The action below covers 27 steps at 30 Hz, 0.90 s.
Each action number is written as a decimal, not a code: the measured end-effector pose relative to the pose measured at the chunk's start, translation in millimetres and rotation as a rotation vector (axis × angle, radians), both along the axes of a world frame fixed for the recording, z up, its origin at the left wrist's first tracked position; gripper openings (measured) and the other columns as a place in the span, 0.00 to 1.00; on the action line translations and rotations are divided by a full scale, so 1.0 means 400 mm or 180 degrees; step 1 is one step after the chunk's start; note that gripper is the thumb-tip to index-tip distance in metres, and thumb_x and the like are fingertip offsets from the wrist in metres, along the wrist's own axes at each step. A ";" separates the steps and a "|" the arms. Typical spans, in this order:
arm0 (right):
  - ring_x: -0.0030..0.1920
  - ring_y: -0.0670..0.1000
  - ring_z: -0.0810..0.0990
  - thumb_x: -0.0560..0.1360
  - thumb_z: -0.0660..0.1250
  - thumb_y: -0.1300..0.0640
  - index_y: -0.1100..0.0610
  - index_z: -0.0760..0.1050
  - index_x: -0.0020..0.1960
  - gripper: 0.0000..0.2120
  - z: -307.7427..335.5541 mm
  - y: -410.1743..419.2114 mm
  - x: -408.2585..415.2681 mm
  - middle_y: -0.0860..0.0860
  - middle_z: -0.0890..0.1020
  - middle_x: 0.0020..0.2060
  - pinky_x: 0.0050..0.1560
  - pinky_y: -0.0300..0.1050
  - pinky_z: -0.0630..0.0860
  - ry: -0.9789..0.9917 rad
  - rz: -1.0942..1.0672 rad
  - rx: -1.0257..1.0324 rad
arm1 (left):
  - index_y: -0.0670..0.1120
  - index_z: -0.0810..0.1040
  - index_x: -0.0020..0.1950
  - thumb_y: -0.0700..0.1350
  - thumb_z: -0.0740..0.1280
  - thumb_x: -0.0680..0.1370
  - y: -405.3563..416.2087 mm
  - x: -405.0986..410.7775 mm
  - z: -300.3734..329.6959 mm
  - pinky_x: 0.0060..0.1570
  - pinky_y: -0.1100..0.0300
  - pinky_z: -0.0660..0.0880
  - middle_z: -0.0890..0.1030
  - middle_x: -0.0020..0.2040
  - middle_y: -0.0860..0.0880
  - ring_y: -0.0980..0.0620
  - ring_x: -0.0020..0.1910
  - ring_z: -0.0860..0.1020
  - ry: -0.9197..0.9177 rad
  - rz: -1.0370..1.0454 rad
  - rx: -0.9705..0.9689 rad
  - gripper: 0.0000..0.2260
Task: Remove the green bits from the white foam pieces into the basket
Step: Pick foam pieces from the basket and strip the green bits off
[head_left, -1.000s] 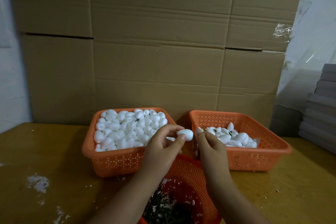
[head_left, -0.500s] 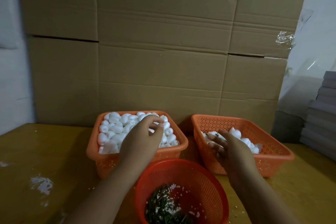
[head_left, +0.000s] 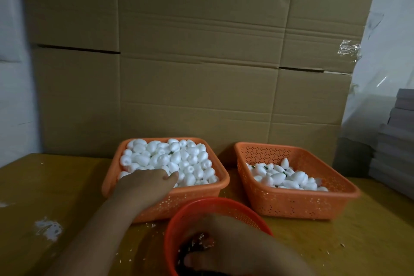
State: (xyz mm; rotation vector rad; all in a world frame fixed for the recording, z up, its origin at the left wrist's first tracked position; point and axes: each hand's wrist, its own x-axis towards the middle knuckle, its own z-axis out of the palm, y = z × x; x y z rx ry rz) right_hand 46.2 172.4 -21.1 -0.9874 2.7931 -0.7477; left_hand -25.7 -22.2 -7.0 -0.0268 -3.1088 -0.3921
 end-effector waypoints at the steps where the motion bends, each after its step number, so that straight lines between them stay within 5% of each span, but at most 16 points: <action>1: 0.64 0.43 0.73 0.74 0.67 0.47 0.43 0.76 0.61 0.16 -0.012 -0.004 -0.002 0.42 0.77 0.63 0.58 0.36 0.68 -0.0101 0.0037 0.0210 | 0.60 0.77 0.60 0.64 0.44 0.80 -0.001 -0.002 -0.002 0.59 0.50 0.63 0.76 0.66 0.55 0.51 0.66 0.71 -0.0027 -0.0014 -0.0001 0.24; 3: 0.63 0.57 0.74 0.74 0.65 0.50 0.52 0.75 0.64 0.19 -0.042 -0.011 -0.014 0.54 0.76 0.62 0.61 0.49 0.72 -0.0174 0.0197 0.0598 | 0.60 0.77 0.61 0.64 0.44 0.80 -0.002 -0.003 -0.004 0.55 0.52 0.61 0.76 0.66 0.55 0.52 0.63 0.71 -0.0060 -0.0038 0.0095 0.24; 5: 0.60 0.60 0.75 0.73 0.64 0.45 0.52 0.74 0.64 0.22 -0.061 -0.015 -0.018 0.56 0.76 0.61 0.60 0.54 0.73 -0.0157 0.0084 0.0810 | 0.60 0.76 0.62 0.64 0.45 0.80 -0.002 -0.005 -0.005 0.52 0.54 0.60 0.76 0.66 0.55 0.54 0.55 0.70 -0.0104 -0.0055 0.0190 0.24; 8: 0.61 0.56 0.75 0.68 0.60 0.35 0.43 0.73 0.61 0.24 -0.071 -0.034 -0.031 0.50 0.76 0.61 0.58 0.50 0.73 -0.0284 -0.0142 0.0821 | 0.60 0.77 0.62 0.65 0.46 0.80 0.000 -0.007 -0.006 0.50 0.56 0.63 0.77 0.63 0.54 0.55 0.50 0.70 -0.0216 0.0048 0.0289 0.24; 12: 0.75 0.54 0.62 0.80 0.63 0.52 0.51 0.67 0.73 0.22 -0.085 -0.048 -0.053 0.52 0.65 0.74 0.74 0.51 0.58 -0.0311 -0.0281 0.0808 | 0.60 0.78 0.60 0.66 0.47 0.80 0.002 -0.003 -0.004 0.50 0.57 0.64 0.77 0.63 0.54 0.56 0.49 0.70 -0.0236 0.0045 0.0386 0.24; 18: 0.72 0.48 0.66 0.78 0.67 0.54 0.50 0.72 0.69 0.20 -0.037 -0.042 -0.018 0.47 0.70 0.71 0.72 0.43 0.60 -0.0222 -0.0438 0.0641 | 0.61 0.77 0.58 0.65 0.47 0.81 0.003 0.013 0.010 0.63 0.51 0.64 0.75 0.66 0.53 0.52 0.58 0.71 -0.0220 -0.0074 0.0315 0.22; 22: 0.70 0.48 0.69 0.76 0.69 0.54 0.49 0.75 0.65 0.17 -0.009 -0.038 0.013 0.45 0.72 0.68 0.73 0.46 0.62 -0.0267 -0.0367 0.0504 | 0.61 0.74 0.66 0.67 0.47 0.80 0.002 0.006 0.006 0.54 0.55 0.63 0.74 0.68 0.53 0.52 0.61 0.72 -0.0328 -0.0082 0.0338 0.23; 27: 0.64 0.44 0.73 0.74 0.70 0.52 0.46 0.76 0.59 0.13 -0.007 -0.033 0.032 0.41 0.75 0.63 0.68 0.41 0.67 -0.0207 -0.0379 0.0322 | 0.63 0.72 0.69 0.68 0.47 0.79 -0.003 -0.006 -0.006 0.58 0.55 0.62 0.71 0.72 0.54 0.53 0.64 0.70 -0.0430 -0.0189 0.0531 0.24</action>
